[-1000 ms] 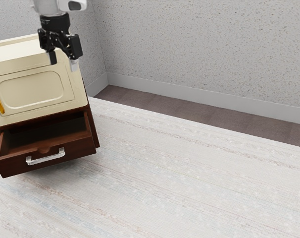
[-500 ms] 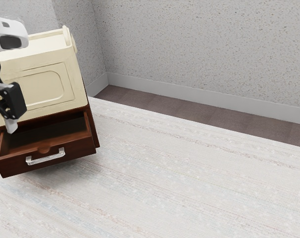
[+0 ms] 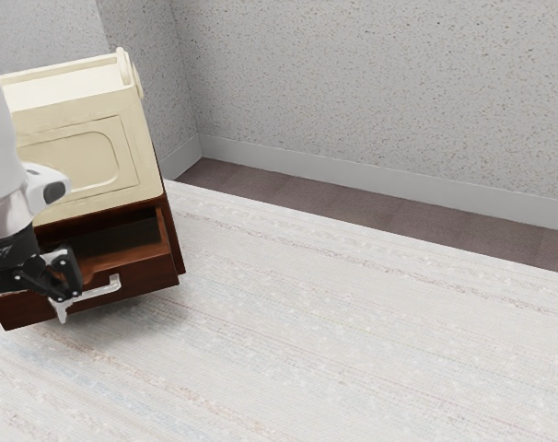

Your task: Push the drawer handle with one arm to close the drawer

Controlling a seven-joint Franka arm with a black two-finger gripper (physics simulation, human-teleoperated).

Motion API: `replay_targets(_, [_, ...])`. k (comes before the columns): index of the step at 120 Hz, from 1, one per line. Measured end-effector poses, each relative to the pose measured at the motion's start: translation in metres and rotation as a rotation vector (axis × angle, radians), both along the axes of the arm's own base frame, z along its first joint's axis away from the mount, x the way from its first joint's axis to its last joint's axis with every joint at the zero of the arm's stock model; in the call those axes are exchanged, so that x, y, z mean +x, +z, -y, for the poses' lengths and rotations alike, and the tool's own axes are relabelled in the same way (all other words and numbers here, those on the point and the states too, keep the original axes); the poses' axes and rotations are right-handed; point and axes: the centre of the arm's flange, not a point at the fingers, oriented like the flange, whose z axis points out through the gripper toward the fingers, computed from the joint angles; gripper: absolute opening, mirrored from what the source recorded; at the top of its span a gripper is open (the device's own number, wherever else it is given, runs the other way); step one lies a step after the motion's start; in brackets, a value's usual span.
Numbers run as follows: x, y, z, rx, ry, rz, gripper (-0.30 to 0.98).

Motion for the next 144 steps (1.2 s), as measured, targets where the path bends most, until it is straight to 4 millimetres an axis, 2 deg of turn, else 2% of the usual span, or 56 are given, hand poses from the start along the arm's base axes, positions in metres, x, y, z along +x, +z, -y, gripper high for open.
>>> replay_targets(8, [0.002, -0.023, 0.006, 0.023, 0.033, 0.019, 0.69])
replay_targets(20, [-0.004, -0.020, 0.005, -0.006, 0.114, 0.092, 0.69])
replay_targets(28, [-0.004, -0.021, 0.012, -0.008, 0.125, 0.105, 0.68])
replay_targets(38, [-0.001, -0.028, 0.013, 0.002, 0.145, 0.099, 0.67])
replay_targets(46, [0.003, -0.042, 0.013, 0.016, 0.167, 0.076, 0.63])
replay_targets(59, [0.004, -0.084, 0.010, 0.016, 0.178, 0.050, 0.55])
replay_targets(67, [0.007, -0.100, 0.007, 0.019, 0.183, 0.061, 0.50])
replay_targets(87, [0.030, -0.136, -0.003, -0.001, 0.196, 0.052, 0.38])
replay_targets(106, [0.046, -0.142, -0.011, -0.021, 0.200, 0.091, 0.15])
replay_targets(122, [0.060, -0.147, -0.038, -0.054, 0.209, 0.090, 0.02])
replay_targets(131, [0.066, -0.140, -0.053, -0.060, 0.202, 0.108, -0.02])
replay_targets(144, [0.072, -0.126, -0.059, -0.035, 0.165, 0.137, -0.06])
